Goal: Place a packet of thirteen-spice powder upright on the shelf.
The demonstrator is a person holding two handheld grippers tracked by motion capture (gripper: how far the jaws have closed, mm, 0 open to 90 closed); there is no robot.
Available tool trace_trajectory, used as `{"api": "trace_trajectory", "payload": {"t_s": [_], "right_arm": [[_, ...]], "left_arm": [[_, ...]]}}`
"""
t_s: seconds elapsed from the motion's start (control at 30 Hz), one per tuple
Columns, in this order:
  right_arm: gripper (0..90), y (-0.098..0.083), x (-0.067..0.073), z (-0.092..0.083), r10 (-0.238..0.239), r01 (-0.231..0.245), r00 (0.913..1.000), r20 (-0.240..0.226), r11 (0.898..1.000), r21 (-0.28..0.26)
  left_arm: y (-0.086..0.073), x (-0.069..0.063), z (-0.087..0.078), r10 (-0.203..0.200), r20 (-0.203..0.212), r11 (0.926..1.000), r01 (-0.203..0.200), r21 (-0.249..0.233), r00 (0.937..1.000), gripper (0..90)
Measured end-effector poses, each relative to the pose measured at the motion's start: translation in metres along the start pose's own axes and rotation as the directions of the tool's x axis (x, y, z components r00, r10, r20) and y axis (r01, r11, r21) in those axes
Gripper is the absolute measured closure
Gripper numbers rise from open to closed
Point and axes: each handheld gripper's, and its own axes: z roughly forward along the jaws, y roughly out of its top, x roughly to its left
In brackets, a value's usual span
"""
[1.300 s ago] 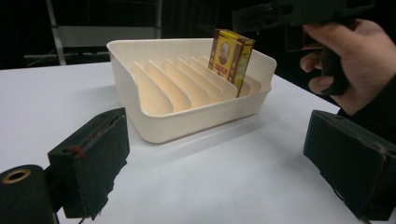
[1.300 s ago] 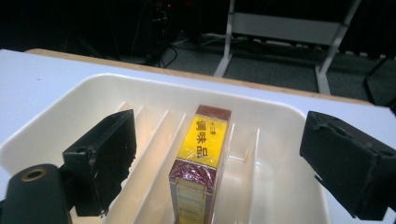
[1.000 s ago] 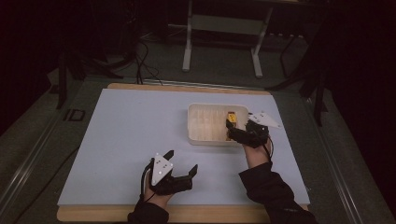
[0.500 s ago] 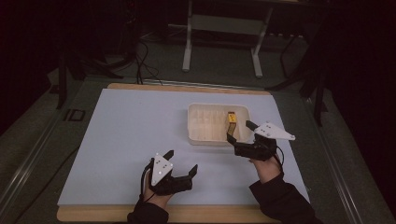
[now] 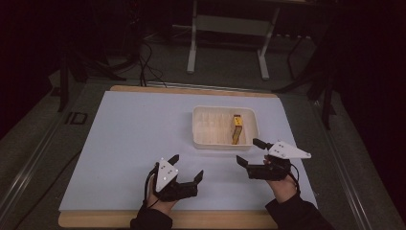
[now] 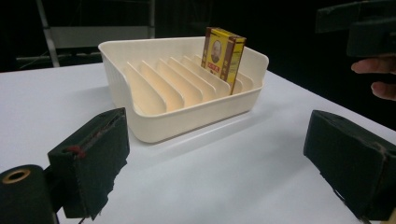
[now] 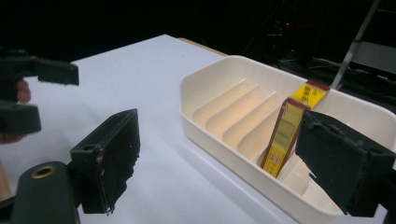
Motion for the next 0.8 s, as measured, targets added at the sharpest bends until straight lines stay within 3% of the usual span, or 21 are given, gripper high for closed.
{"api": "trace_trajectory", "payload": {"t_s": [0.27,0.43,0.8], "right_arm": [[13.8,-0.013,0.003,-0.007,-0.024,0.024,0.9997,-0.005,1.0,0.014],[13.7,-0.021,0.004,-0.012,-0.024,0.024,0.9996,-0.015,0.999,0.022],[13.8,-0.034,0.001,-0.023,-0.028,0.028,0.9995,-0.012,0.999,0.036]], "left_arm": [[0.001,-0.001,-0.001,0.004,0.022,0.9999,-0.004,-0.009,0.9997,7.8],[0.001,-0.003,-0.001,0.011,0.074,0.9999,-0.01,-0.009,0.9972,7.8],[0.0,-0.004,-0.001,0.022,0.1,0.9998,-0.022,0.002,0.9948,7.8]]}}
